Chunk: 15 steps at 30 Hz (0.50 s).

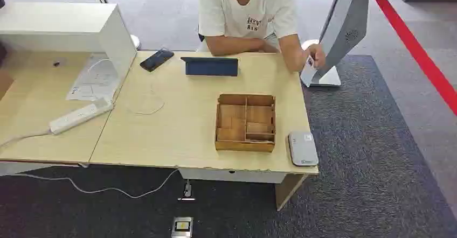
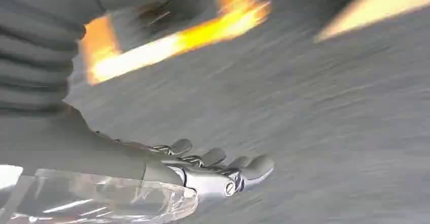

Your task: Pass the card to the sensor for recognition and then transmit it.

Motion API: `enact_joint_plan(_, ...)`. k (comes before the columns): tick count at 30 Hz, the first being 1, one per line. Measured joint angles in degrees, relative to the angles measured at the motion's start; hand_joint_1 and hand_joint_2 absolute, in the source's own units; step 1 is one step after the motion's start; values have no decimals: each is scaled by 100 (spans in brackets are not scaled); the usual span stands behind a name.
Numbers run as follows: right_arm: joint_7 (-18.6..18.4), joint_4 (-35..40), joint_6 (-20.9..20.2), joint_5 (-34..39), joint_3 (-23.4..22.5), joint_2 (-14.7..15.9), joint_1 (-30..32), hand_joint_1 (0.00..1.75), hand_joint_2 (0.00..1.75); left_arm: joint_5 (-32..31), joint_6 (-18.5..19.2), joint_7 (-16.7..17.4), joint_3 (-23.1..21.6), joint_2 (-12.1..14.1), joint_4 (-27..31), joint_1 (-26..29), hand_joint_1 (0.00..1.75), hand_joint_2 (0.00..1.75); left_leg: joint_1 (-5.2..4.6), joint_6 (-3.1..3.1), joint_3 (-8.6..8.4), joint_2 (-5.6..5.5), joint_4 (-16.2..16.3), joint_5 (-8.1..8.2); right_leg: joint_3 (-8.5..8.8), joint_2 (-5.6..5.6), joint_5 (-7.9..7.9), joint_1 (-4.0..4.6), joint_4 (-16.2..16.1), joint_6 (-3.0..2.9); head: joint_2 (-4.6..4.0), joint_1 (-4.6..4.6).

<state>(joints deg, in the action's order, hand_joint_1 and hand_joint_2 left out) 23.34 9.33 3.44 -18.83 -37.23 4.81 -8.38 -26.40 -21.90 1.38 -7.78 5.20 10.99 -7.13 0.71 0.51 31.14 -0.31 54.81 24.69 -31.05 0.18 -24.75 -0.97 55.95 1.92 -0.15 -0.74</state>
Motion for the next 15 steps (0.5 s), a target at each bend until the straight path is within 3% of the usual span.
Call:
enact_joint_plan(2,782,44,-668,211,-453,105,-91,0,175,-7,13,37,0,4,0,2,0,175,-3,-1,5,0,0,-1,0,0,1,-4,1,1,0,0)
enact_joint_plan(3,968,65,-861,309,-639,179,-173,0,175,-7,7,55,0,4,0,2,0,175,-5,-2,3,0,0,-1,0,0,2,-5,1,2,2,-4)
enact_joint_plan(4,1060,96,-999,379,-818,240,-270,0,175,-7,-2,61,0,4,0,2,0,175,-7,-2,2,2,0,-1,-3,0,2,-8,1,3,2,2)
enact_joint_plan(6,1097,208,-892,555,-1147,308,-557,0,175,15,-4,-13,0,4,0,3,0,175,-6,-3,11,3,0,-2,1,1,9,-6,3,7,0,2)
enact_joint_plan(8,999,663,-569,940,-1352,174,-792,0,175,37,-2,-136,0,17,0,-4,0,175,-5,-5,0,4,1,-9,-3,3,14,-5,2,7,0,2)
enact_joint_plan(10,485,1327,-101,1542,-1289,9,-768,0,175,33,-2,-183,0,31,0,-21,0,175,-3,-6,-12,-6,5,-9,10,-5,9,-6,0,10,2,0)
enact_joint_plan(12,-20,2374,948,2501,-918,-188,-439,0,175,20,-4,-192,0,35,0,-25,0,175,-11,-11,-11,-74,7,-10,33,-64,-13,-15,4,25,0,-2)
enact_joint_plan(15,101,3612,1821,2804,-230,-206,-42,0,175,2,-4,-192,0,63,-11,8,0,175,-12,-8,8,-65,5,-8,20,-61,-9,-13,13,13,0,-2)
